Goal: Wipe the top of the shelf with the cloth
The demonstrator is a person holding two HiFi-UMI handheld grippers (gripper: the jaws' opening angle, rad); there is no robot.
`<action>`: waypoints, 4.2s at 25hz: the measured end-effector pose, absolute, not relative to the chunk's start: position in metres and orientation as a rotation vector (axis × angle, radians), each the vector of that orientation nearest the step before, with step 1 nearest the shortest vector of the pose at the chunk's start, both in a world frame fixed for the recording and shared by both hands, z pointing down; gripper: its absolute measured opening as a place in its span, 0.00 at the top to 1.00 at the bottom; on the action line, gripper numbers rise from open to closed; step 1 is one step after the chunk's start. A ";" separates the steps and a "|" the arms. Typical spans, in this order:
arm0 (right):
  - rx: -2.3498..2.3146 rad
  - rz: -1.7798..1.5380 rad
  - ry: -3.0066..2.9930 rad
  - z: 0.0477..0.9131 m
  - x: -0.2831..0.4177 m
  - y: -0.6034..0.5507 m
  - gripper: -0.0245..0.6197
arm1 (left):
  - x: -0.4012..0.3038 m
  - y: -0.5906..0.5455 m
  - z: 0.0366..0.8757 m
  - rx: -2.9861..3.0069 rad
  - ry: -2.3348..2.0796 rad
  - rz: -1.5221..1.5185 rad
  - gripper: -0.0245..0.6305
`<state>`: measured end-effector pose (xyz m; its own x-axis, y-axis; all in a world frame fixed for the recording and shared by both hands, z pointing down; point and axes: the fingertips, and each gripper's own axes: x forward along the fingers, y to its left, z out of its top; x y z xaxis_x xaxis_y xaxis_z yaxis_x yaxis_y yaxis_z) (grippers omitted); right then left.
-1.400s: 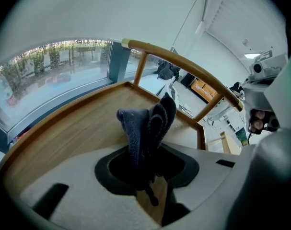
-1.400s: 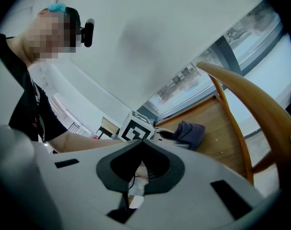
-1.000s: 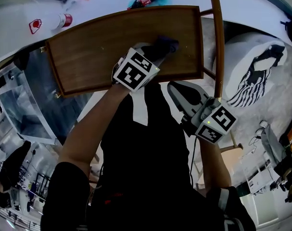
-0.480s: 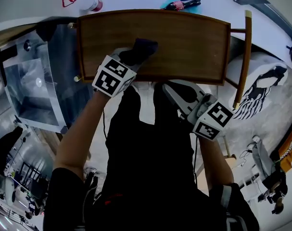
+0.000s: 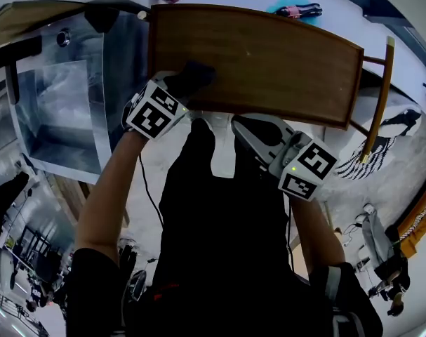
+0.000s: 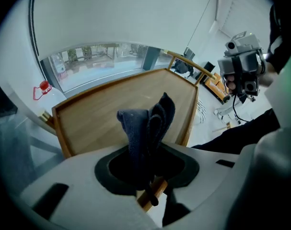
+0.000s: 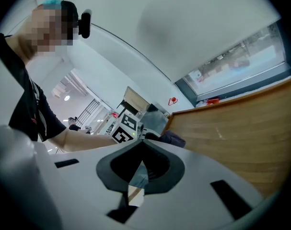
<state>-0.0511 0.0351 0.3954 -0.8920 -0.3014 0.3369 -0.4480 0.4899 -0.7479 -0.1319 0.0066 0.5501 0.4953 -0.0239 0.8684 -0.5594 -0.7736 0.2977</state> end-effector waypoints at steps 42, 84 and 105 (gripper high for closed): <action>0.819 1.401 -2.559 0.396 0.022 0.037 0.95 | -0.058 0.040 0.584 2.213 -0.189 1.552 0.77; 1.070 1.399 -2.551 0.378 0.228 0.042 0.95 | 0.207 0.062 0.583 2.341 0.146 1.594 0.77; 1.070 1.306 -2.581 0.348 0.213 0.026 0.95 | 0.217 0.045 0.535 2.429 -0.007 1.367 0.77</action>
<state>0.2129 0.0259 0.3481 -0.7578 -0.5561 0.3413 -0.6045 0.4014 -0.6881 0.2171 0.0445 0.5347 0.5339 0.1659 0.8291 -0.1747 -0.9377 0.3002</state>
